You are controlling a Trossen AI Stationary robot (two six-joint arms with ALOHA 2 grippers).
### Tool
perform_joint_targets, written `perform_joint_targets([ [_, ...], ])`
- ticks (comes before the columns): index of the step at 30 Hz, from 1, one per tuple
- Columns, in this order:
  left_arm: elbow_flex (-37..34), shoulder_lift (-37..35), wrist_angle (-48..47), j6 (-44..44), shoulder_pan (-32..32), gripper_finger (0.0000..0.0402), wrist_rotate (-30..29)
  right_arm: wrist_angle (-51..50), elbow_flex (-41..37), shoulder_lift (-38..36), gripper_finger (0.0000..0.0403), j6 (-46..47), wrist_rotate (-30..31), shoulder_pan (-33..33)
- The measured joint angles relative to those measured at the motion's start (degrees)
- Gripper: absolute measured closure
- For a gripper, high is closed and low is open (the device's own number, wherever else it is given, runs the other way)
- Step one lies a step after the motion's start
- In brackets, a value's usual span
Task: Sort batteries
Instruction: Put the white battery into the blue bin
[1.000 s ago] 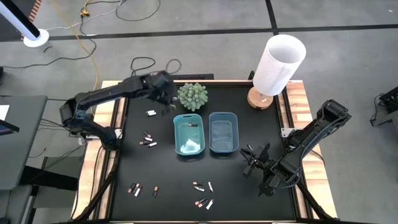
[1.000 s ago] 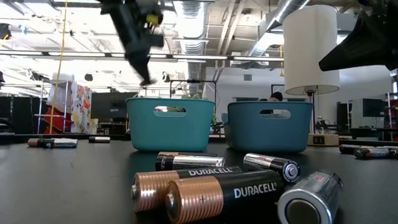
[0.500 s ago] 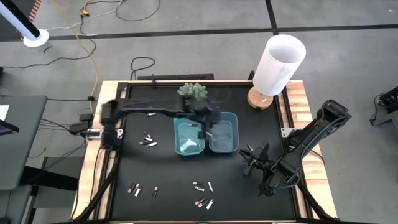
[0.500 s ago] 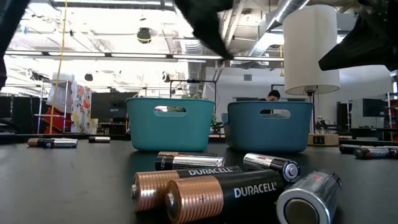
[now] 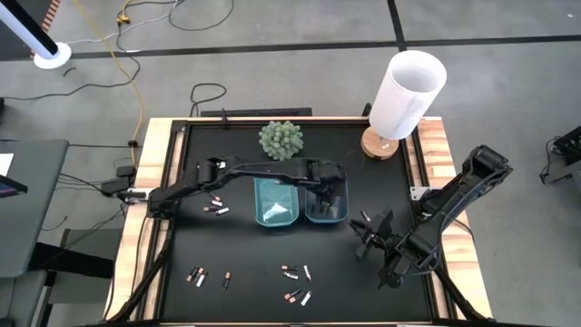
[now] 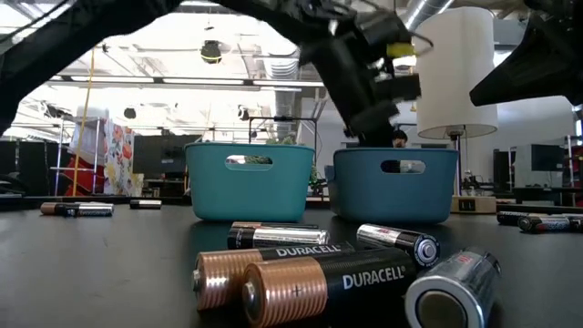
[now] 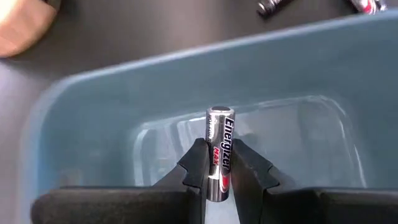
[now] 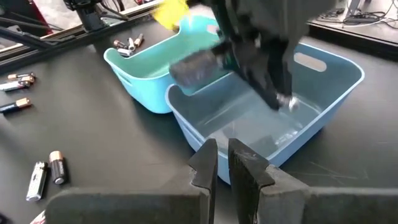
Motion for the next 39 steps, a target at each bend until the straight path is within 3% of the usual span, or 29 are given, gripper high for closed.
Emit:
perform_joint_targets([
  [9,0.31,3.41,-0.84,-1.58,0.57,0.0358,0.13,0.02,0.00,0.00,0.0344,0.03,-0.03,1.16],
  [17,0.31,3.33,-0.29,-3.34,0.68,0.0263,0.13,0.00,0.00,0.00,0.0344,0.07,-0.04,1.14],
  [24,0.33,2.55,-0.44,-0.70,0.76,0.0240,-0.66,-0.02,0.00,0.00,0.0344,0.09,-0.04,1.14],
  [29,3.65,-0.35,-4.78,-0.04,0.77,0.0241,-6.06,0.39,0.02,0.01,0.0344,-0.91,-0.10,1.14],
  [33,6.39,-4.66,-9.25,0.43,1.07,0.0241,-6.59,0.20,0.02,0.02,0.0344,-0.94,-0.35,1.14],
  [39,6.48,-14.48,-24.11,2.06,2.95,0.0241,-8.15,0.27,0.02,0.02,0.0344,-0.92,-1.30,1.18],
])
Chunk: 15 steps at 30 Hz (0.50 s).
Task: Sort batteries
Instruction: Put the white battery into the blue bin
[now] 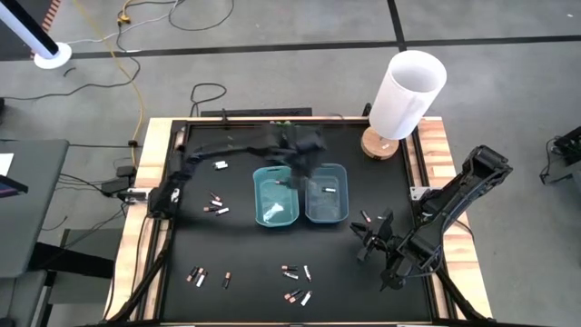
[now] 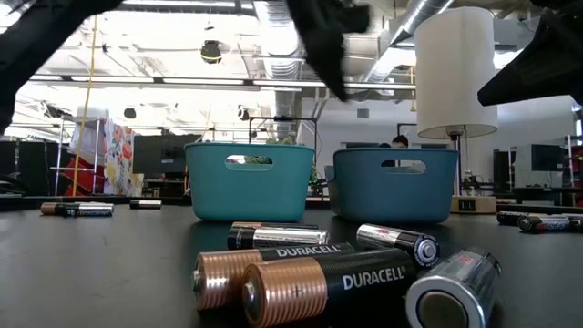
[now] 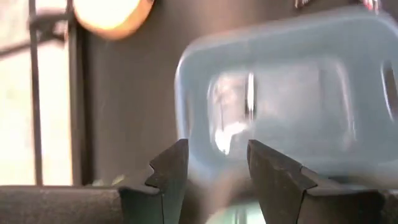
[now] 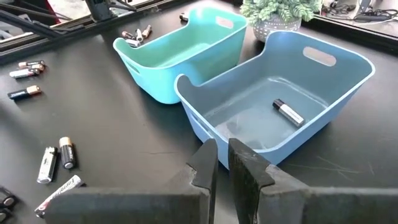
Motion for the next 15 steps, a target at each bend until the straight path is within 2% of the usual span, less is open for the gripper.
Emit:
perform_joint_targets([
  [4,0.07,-5.46,-15.13,-4.53,3.08,0.0242,-0.46,-0.09,0.00,0.00,0.0344,-0.02,-0.04,0.00],
  [6,-0.15,-7.83,-19.18,-7.05,5.17,0.0242,-0.45,-0.06,0.00,0.00,0.0344,0.00,-0.01,0.00],
  [10,-6.27,-14.67,-17.92,-9.29,9.62,0.0242,-0.40,0.01,0.00,0.00,0.0344,0.02,-0.01,0.00],
  [15,-23.88,-26.21,-9.04,-10.21,16.71,0.0242,-0.13,0.27,0.00,0.00,0.0344,0.02,-0.01,0.00],
])
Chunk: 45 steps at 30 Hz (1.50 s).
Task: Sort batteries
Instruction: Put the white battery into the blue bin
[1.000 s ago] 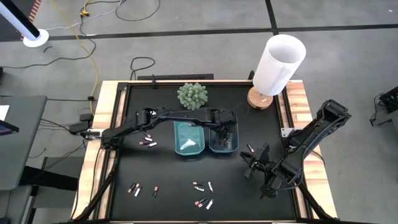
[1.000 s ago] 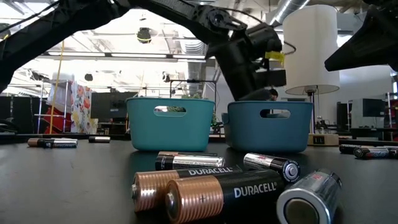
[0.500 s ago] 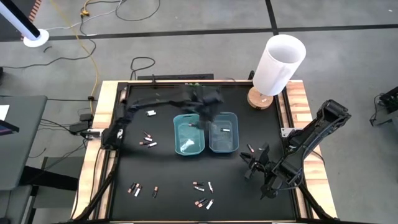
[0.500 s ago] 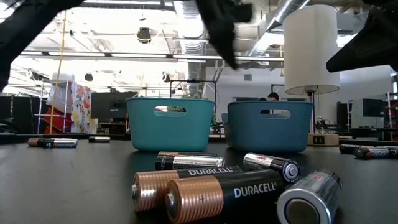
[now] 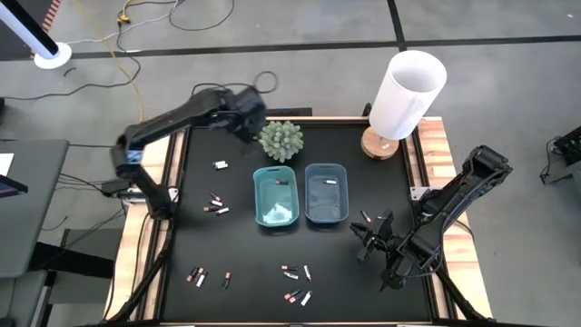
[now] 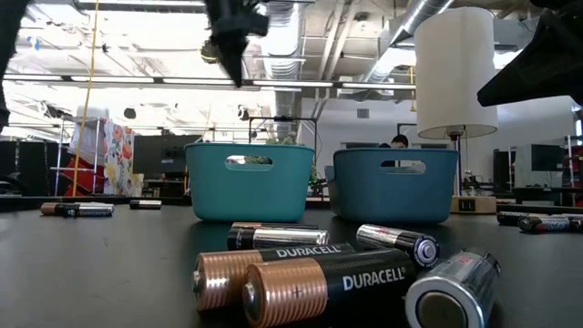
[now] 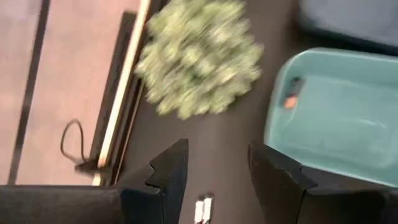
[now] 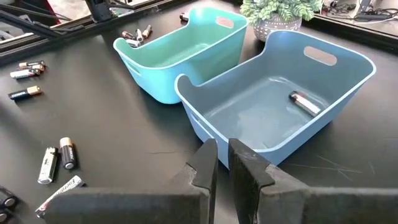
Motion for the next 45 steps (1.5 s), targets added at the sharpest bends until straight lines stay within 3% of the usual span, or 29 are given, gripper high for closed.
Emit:
perform_joint_targets([
  [10,-39.17,-21.73,17.34,2.97,12.02,0.0242,0.89,0.11,0.00,0.00,0.0344,-0.03,0.02,-0.11],
  [14,-50.00,-26.42,23.64,6.00,15.50,0.0242,1.01,0.11,0.00,0.00,0.0344,-0.39,0.02,-0.85],
  [19,-59.08,-26.66,31.46,9.02,18.91,0.0242,3.58,0.11,0.00,0.00,0.0344,-1.78,0.02,-1.98],
  [25,-61.81,-21.56,40.56,11.07,21.81,0.0242,3.54,0.07,0.00,0.00,0.0344,-2.16,0.02,-2.56],
  [35,-60.77,-10.89,42.55,13.92,27.82,0.0242,7.62,0.11,0.00,0.00,0.0344,-3.43,0.02,-2.56],
  [45,-59.78,-11.40,42.56,14.57,28.20,0.0250,7.73,0.11,0.00,0.00,0.0344,-3.41,0.02,-2.38],
])
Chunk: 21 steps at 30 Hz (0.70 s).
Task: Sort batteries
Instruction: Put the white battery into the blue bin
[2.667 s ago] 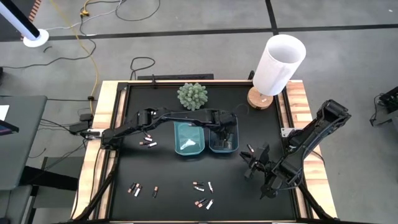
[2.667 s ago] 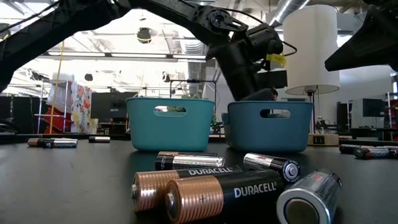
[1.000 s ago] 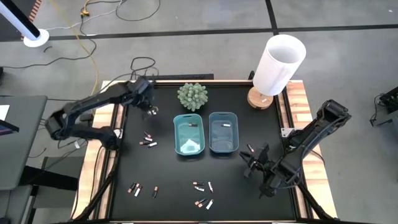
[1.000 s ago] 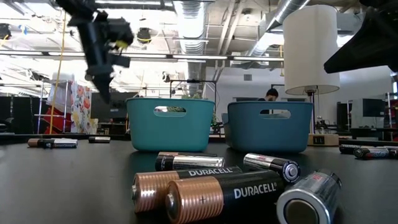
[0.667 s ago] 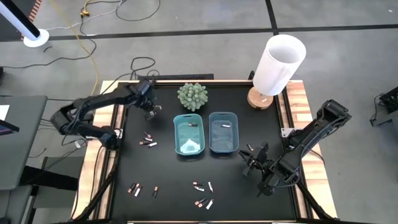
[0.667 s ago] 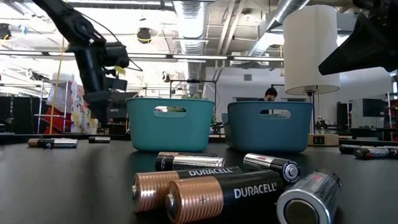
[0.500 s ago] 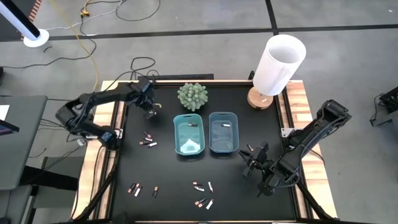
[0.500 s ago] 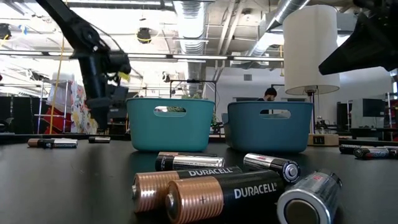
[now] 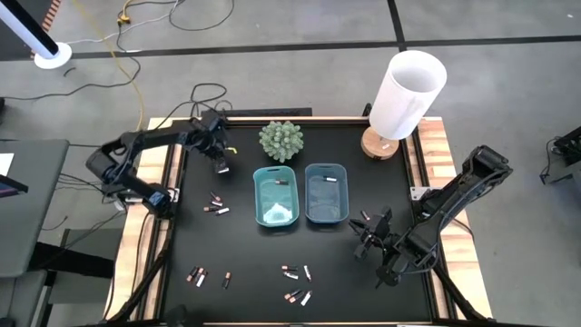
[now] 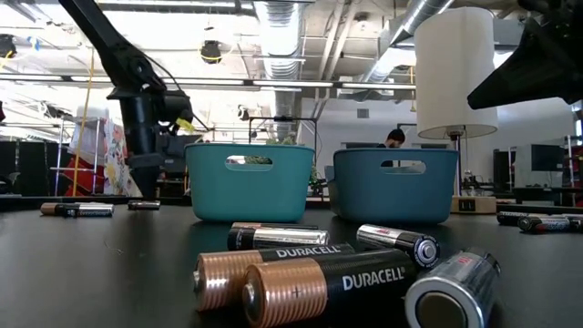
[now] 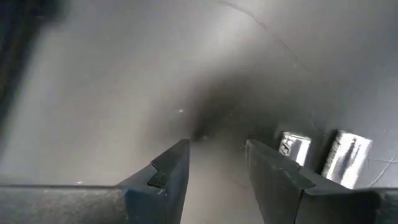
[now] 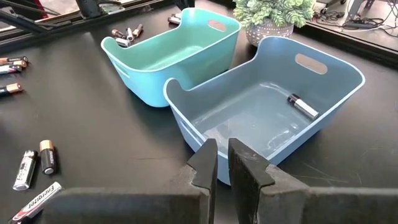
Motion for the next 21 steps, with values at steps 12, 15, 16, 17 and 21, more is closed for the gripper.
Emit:
perform_joint_targets([
  [12,-0.71,-10.71,-5.73,-5.16,-0.23,0.0251,1.83,0.00,0.00,0.00,0.0344,0.00,0.00,0.00],
  [15,-1.95,-11.21,-6.10,-6.03,-1.40,0.0251,1.83,0.01,0.00,0.00,0.0344,0.00,0.00,0.00],
  [16,-2.04,-11.19,-5.99,-6.20,-2.06,0.0251,1.83,0.02,0.00,0.00,0.0344,0.00,0.00,0.00],
  [17,-2.17,-11.19,-5.53,-6.31,-2.71,0.0251,1.85,0.02,0.00,0.00,0.0344,0.00,0.00,0.00],
  [21,-3.68,-11.21,-3.49,-6.43,-5.21,0.0251,1.83,0.25,0.00,0.00,0.0344,0.00,0.00,0.00],
])
